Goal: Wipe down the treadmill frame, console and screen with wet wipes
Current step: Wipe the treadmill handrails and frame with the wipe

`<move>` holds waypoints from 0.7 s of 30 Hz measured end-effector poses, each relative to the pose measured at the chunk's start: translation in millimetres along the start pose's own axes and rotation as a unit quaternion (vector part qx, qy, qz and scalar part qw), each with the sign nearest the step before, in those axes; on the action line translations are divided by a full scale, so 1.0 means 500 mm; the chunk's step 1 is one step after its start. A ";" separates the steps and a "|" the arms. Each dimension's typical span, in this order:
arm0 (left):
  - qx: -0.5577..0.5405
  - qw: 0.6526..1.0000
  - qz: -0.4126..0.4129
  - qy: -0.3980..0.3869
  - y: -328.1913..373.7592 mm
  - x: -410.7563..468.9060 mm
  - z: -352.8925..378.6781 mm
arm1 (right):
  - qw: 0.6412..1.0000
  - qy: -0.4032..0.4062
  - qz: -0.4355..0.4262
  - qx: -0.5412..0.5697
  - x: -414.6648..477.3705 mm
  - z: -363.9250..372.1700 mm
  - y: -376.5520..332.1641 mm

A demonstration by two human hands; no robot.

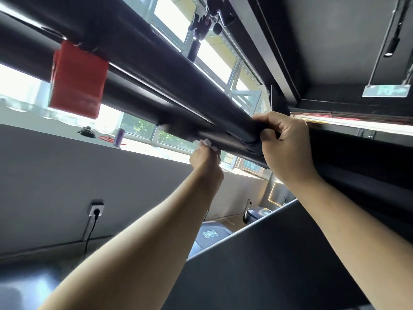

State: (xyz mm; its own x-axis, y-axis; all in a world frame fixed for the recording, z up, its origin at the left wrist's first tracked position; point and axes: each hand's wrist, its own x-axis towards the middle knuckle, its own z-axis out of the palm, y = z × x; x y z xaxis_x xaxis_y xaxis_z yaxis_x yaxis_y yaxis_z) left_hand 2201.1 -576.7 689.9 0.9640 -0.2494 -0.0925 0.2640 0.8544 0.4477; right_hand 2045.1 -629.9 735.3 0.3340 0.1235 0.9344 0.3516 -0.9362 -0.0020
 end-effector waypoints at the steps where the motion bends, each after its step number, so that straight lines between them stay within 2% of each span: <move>1: 0.017 0.999 -0.002 -0.036 -0.017 -0.027 -0.004 | 1.000 -0.001 0.001 0.001 0.001 0.000 0.000; 6: 0.135 0.968 0.102 -0.188 -0.125 -0.162 -0.022 | 1.000 0.002 0.003 0.001 0.000 -0.001 -0.009; 7: 0.150 0.959 0.145 -0.193 -0.134 -0.165 -0.024 | 1.000 0.001 0.006 0.001 -0.001 -0.001 -0.010; 9: 0.157 0.959 0.179 -0.151 -0.121 -0.132 -0.015 | 1.000 0.000 0.009 0.004 0.000 -0.001 -0.011; 12: 0.153 0.970 0.180 -0.065 -0.043 -0.046 -0.014 | 1.000 -0.014 0.006 0.016 0.000 -0.004 -0.010; 14: 0.140 0.976 0.164 -0.042 0.006 -0.001 -0.022 | 0.999 -0.025 0.011 0.022 0.000 -0.008 -0.012; 17: 0.087 0.989 0.110 -0.052 0.017 -0.002 -0.027 | 0.999 -0.034 0.010 0.023 0.001 -0.013 -0.017; 21: 0.102 0.982 0.093 -0.133 -0.073 -0.091 -0.020 | 0.998 -0.057 0.022 0.014 0.000 -0.023 -0.019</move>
State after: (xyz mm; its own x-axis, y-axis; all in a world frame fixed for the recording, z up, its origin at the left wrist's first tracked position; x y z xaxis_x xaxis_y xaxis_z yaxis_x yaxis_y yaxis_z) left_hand 2148.0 -592.2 668.8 0.9454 -0.2307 0.2303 0.0463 0.7943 0.6057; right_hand 2031.8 -624.6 739.6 0.4466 0.1204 0.8866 0.3582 -0.9321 -0.0539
